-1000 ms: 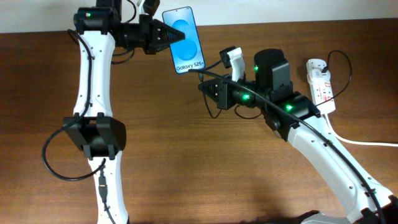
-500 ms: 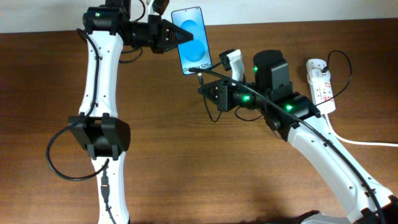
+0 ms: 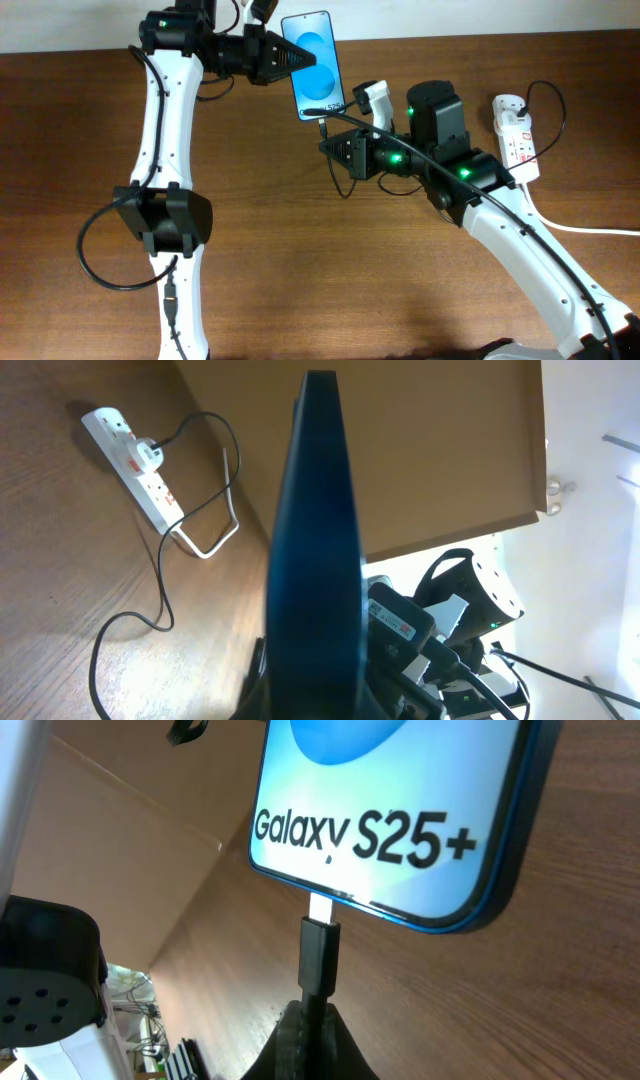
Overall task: Plug charger to phone and switch on socket
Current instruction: 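Push the USB-C plug up into the phone's charging port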
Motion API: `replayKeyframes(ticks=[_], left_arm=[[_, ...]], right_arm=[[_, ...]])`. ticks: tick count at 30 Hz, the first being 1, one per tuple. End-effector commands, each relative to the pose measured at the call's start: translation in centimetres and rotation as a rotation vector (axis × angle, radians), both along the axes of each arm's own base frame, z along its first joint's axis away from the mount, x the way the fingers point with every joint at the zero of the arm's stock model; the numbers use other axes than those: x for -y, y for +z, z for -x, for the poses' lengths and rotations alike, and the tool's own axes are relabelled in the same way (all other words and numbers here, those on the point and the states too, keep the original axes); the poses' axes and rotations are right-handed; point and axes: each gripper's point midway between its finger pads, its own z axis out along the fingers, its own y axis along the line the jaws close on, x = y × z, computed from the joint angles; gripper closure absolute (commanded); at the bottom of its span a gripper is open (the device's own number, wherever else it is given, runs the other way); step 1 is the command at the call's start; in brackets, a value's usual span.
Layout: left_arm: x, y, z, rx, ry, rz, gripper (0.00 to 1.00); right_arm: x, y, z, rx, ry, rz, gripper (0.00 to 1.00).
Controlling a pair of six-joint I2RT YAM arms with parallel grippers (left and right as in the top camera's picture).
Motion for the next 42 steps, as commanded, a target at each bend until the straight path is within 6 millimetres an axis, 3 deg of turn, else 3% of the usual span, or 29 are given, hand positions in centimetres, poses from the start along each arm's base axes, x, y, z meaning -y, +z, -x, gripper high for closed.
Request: replayKeyframes(ticks=[1,17,21,23,29,36,42], left_arm=[[0.3,2.1,1.0,0.032,-0.03,0.054,1.0],[0.3,2.1,1.0,0.025,-0.03,0.053,1.0],[0.3,2.1,1.0,0.024,-0.03,0.053,1.0],[0.3,2.1,1.0,0.022,-0.03,0.053,1.0],[0.3,2.1,1.0,0.022,-0.03,0.053,1.0],[0.3,2.2,0.8,0.063,-0.031,0.057,1.0],[0.3,2.3,0.7,0.075,-0.031,0.058,1.0]], right_arm=[[-0.2,0.2,-0.2,0.013,0.008,-0.008,0.96],[0.3,0.2,-1.1,0.038,-0.039,0.012,0.96],[1.5,0.2,-2.0,0.021,-0.08,0.004,0.96],[2.3,0.3,-2.5,0.011,-0.103,-0.008,0.96],[2.0,1.3,-2.7,0.037,-0.094,-0.043,0.96],[2.2,-0.9,-1.2,-0.077,-0.078,-0.001,0.96],[1.6,-0.6,-0.1,-0.094,-0.01,-0.031,0.96]])
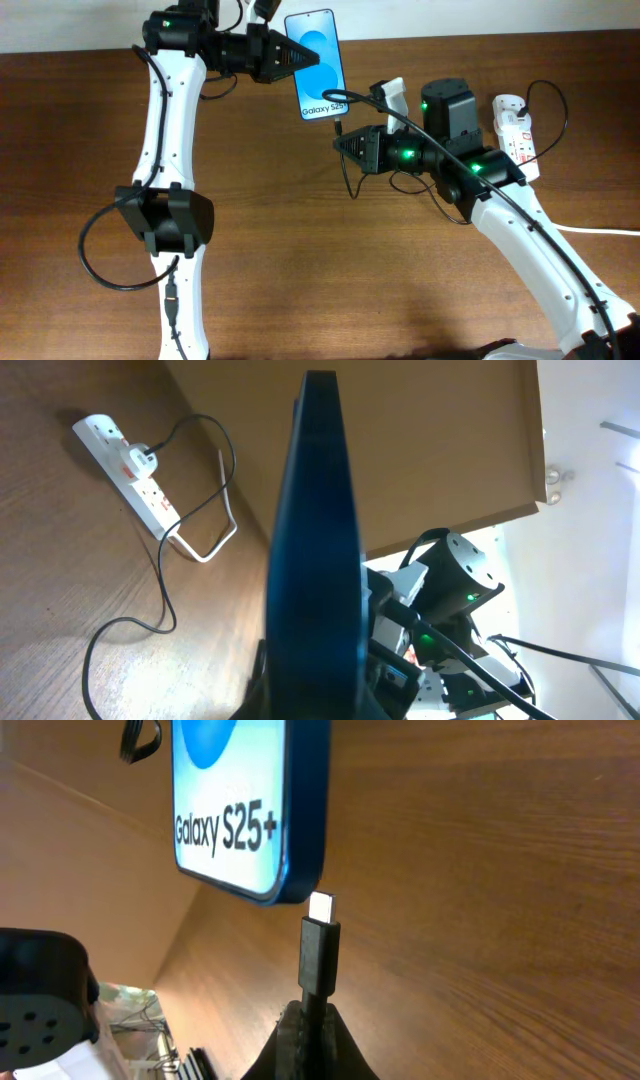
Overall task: Plug charger to phone and switch on socket
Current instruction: 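Push the USB-C plug up into the phone's charging port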
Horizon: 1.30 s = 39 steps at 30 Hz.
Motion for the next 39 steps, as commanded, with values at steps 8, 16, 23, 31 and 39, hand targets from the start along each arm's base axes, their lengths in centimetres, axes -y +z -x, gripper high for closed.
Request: replayKeyframes(ticks=[8,16,23,31,39], left_arm=[[0.0,1.6,0.5,0.043,-0.009,0.022,1.0],[0.0,1.1,0.3,0.047,0.005,-0.005,1.0],[0.0,1.4,0.4,0.015,-0.001,0.006,1.0],[0.0,1.4,0.4,0.015,-0.001,0.005,1.0],[0.0,1.4,0.4,0.014,-0.001,0.005,1.0]], right_arm=[[-1.4,0.6,1.3,0.004,0.085,-0.033,0.96],[-1.9,1.4,1.0,0.052,0.093,-0.049,0.96],[-1.8,1.4,0.9,0.053,0.087,-0.045,0.96],[-1.8,1.3,1.0,0.046,0.087,-0.043,0.96],[-1.8,1.2,1.1,0.038,0.09,-0.043,0.96]])
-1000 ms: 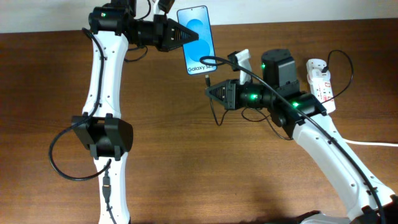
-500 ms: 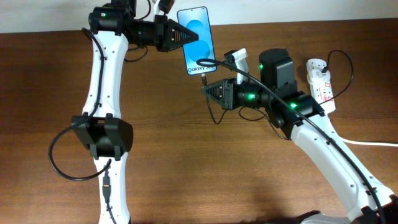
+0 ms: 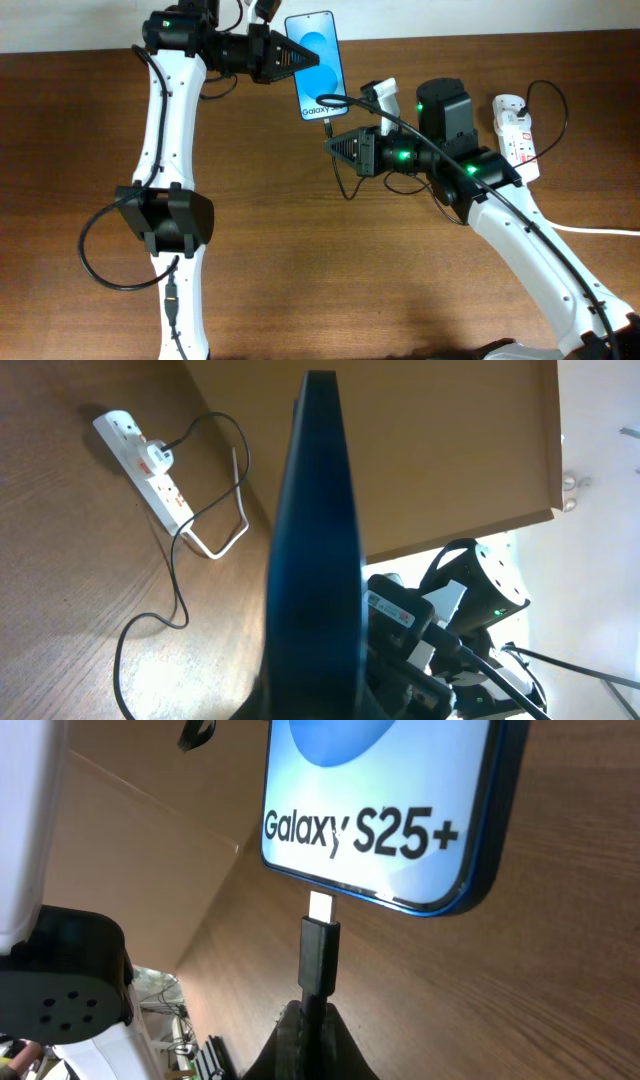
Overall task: Plug charger to phone and switch on socket
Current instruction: 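Push the USB-C plug up into the phone's charging port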
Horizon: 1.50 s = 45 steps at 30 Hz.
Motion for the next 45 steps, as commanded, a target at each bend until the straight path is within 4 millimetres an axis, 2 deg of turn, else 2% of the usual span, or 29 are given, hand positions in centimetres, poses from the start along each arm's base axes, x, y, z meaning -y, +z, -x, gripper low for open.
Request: replayKeyframes(ticks=[1,10,14,25,37,45], left_arm=[[0.0,2.0,0.7,0.028,-0.018,0.041,1.0],[0.0,1.8,0.7,0.005,-0.014,0.033,1.0],[0.8,1.7,1.1,0.0,-0.028,0.024,1.0],[0.6,1.7,1.0,0.0,-0.025,0.024,1.0],[0.6,1.7,1.0,0.0,-0.025,0.025,1.0],[1.1,1.5,1.2,-0.003,-0.028,0.011,1.0]], right_arm=[[-0.3,0.1,0.3,0.004,0.022,-0.001,0.96],[-0.4,0.5,0.0,0.028,0.021,-0.008,0.96],[-0.4,0.6,-0.2,0.04,0.015,-0.008,0.96],[-0.3,0.1,0.1,0.006,0.014,0.0,0.96],[0.4,-0.3,-1.0,0.014,-0.054,0.032,0.96],[0.1,1.1,-1.7,0.053,-0.069,-0.01,0.96]])
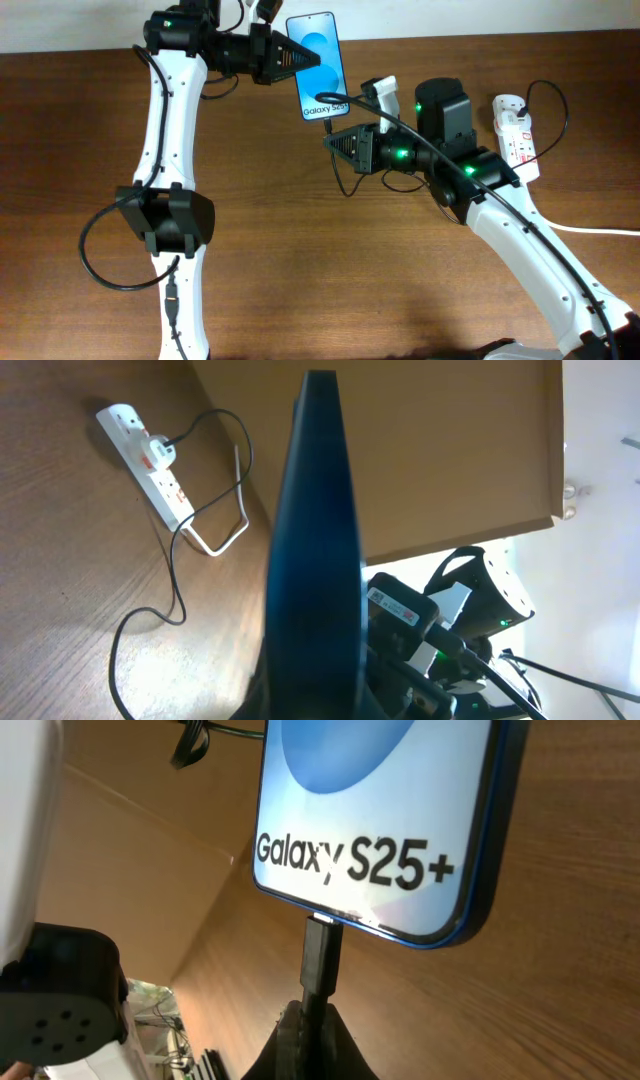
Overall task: Plug charger to phone and switch on socket
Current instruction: 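Push the USB-C plug up into the phone's charging port, then release the cable with the right gripper and lower the phone onto the table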
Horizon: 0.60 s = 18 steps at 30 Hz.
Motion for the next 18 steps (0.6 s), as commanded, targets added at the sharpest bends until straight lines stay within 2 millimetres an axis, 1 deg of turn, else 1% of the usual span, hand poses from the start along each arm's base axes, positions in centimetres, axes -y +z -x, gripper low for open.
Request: replayKeyframes(ticks=[1,9,13,15,18], left_arm=[[0.9,1.6,1.2,0.022,-0.031,0.024,1.0],[1.0,1.1,2.2,0.051,-0.044,0.017,1.0],[1.0,1.1,2.2,0.049,-0.044,0.016,1.0],[0.9,0.6,2.0,0.052,-0.034,-0.01,1.0],[1.0,0.6,2.0,0.057,-0.033,-0.012,1.0]], right_arm=[[0.1,0.7,-0.9,0.042,-0.032,-0.001,0.96],[0.3,1.7,-2.1,0.08,-0.084,-0.019,0.96],[0.3,1.7,-2.1,0.076,-0.084,-0.022,0.96],[0.2,1.7,-1.8,0.064,-0.068,-0.028,0.96],[0.2,0.8,-1.1,0.015,-0.054,-0.016,0.95]])
